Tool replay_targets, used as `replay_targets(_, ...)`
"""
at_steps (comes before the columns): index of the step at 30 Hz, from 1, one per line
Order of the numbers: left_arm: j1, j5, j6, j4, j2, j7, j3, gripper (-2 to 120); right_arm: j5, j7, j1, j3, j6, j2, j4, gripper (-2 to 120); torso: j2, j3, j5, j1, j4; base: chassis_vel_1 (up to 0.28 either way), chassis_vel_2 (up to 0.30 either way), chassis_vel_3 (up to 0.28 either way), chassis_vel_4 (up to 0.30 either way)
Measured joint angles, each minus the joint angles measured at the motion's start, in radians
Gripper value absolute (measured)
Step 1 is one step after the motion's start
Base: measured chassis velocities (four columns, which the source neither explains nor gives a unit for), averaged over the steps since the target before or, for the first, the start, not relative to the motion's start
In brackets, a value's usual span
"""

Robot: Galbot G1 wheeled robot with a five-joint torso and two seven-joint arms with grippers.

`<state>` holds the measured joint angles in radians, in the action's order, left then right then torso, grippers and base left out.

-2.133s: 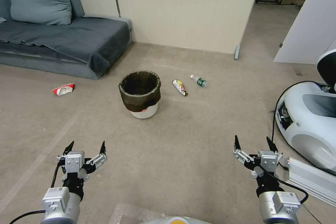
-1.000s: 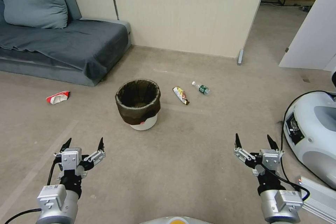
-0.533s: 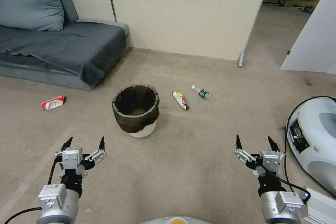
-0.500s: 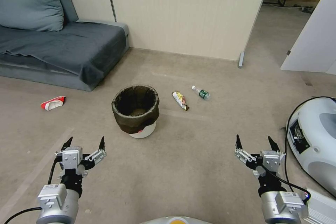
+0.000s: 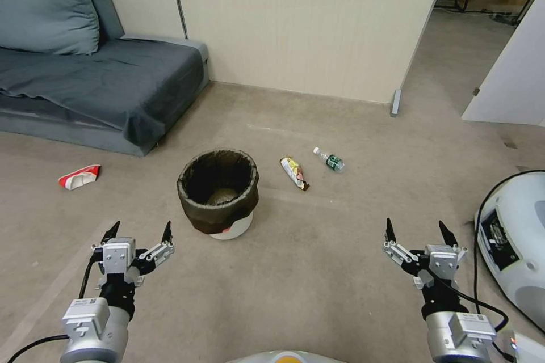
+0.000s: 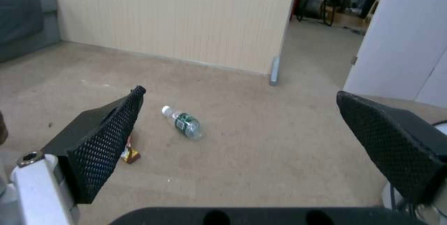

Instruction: Pick up the trash bin, then pick up the garbage from the floor and place it into the trash bin.

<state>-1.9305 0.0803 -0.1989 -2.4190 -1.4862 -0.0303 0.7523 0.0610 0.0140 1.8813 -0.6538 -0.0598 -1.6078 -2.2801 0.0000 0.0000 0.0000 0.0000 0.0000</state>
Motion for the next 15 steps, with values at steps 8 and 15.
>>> replay_targets(8, 0.000, 0.000, 0.000, 0.000, -0.003, 0.000, -0.003, 100, 0.000, 0.001, 0.001, -0.002, -0.005, 0.000, 0.000, 100, 0.000, 0.000, 0.0000, 0.000, 0.0000, -0.098, 0.113, 0.111, -0.106)
replay_targets(15, -0.001, 0.000, 0.000, -0.004, -0.003, 0.001, -0.003, 100, -0.001, 0.001, 0.001, -0.002, -0.007, 0.000, 0.000, 100, 0.000, 0.000, 0.0001, 0.000, 0.0000, -0.107, 0.110, 0.100, -0.108)
